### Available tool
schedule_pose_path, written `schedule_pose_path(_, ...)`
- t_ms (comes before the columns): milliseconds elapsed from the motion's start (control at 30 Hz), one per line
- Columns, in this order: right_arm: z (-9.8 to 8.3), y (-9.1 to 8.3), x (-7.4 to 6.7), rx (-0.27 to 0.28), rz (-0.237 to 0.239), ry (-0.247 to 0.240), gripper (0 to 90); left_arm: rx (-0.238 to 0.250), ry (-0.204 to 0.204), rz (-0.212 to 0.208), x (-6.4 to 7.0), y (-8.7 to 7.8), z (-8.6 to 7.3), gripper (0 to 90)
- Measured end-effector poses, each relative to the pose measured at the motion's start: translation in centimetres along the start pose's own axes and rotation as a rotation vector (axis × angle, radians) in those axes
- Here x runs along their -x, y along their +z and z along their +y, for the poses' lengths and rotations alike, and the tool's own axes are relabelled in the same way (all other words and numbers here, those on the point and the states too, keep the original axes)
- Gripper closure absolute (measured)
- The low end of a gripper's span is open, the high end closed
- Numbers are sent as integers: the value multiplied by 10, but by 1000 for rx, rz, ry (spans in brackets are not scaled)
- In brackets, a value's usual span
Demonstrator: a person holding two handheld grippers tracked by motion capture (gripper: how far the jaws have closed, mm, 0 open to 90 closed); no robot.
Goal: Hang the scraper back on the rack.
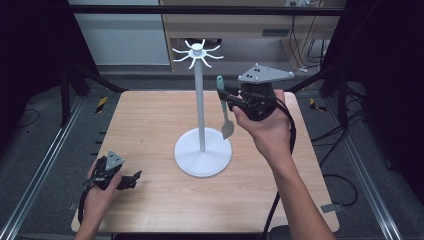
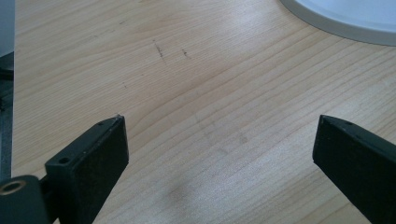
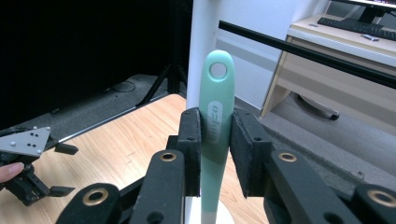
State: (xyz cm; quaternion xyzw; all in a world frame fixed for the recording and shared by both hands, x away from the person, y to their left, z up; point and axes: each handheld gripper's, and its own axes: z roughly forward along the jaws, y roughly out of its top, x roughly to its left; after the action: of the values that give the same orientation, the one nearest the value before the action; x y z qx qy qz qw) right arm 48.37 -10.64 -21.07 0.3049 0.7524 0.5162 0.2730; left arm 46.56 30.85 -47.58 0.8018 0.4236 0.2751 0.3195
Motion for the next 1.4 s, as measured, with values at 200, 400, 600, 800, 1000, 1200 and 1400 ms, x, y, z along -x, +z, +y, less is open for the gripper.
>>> schedule_pose_path(200, 3, -2, -2, 9, 0, -6, 745, 0, -2, 0, 0, 0, 0, 32)
schedule_pose_path(400, 5, -6, -2, 20, 1, 2, 746, -3, 3, -1, 1, 1, 0, 32)
schedule_pose_path(600, 10, -8, -4, 28, 2, -6, 745, -2, 2, 0, 1, 1, 0, 32)
schedule_pose_path(800, 12, -9, -5, 34, 7, -8, 745, -6, 2, 0, 1, 1, 0, 32)
schedule_pose_path(1000, 17, -11, -8, 50, 15, -8, 745, -5, 1, 0, 1, 1, 0, 32)
schedule_pose_path(1200, 22, -11, -10, 53, 20, -13, 745, -6, 2, -1, 1, 1, 0, 32)
schedule_pose_path(1400, 25, -10, -10, 53, 22, -14, 745, -6, 1, -1, 1, 1, 0, 32)
